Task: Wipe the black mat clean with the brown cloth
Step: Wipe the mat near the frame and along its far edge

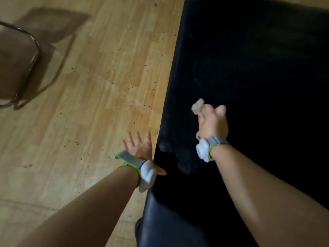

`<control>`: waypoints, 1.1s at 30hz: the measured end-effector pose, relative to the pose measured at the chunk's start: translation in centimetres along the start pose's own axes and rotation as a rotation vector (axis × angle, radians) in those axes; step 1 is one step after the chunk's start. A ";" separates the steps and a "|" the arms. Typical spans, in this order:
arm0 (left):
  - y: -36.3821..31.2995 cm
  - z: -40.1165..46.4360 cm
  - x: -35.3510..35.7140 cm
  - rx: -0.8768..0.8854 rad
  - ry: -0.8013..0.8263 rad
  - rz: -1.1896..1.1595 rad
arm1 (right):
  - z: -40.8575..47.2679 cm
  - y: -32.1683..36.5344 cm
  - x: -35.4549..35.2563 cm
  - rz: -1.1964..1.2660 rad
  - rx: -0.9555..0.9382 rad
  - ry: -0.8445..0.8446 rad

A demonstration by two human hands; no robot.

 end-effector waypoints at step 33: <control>-3.8 -0.7 -2.4 0.354 -0.288 0.481 | -15.1 -3.6 -1.1 -0.099 -0.025 0.015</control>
Point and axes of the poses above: each hand's wrist, its own z-axis towards the middle knuckle, its own x-axis out of the palm, y = z × x, the point moved 8 cm from there along z, towards the middle knuckle, and after that the axes turned 12 degrees about -x, right-handed, at the moved point
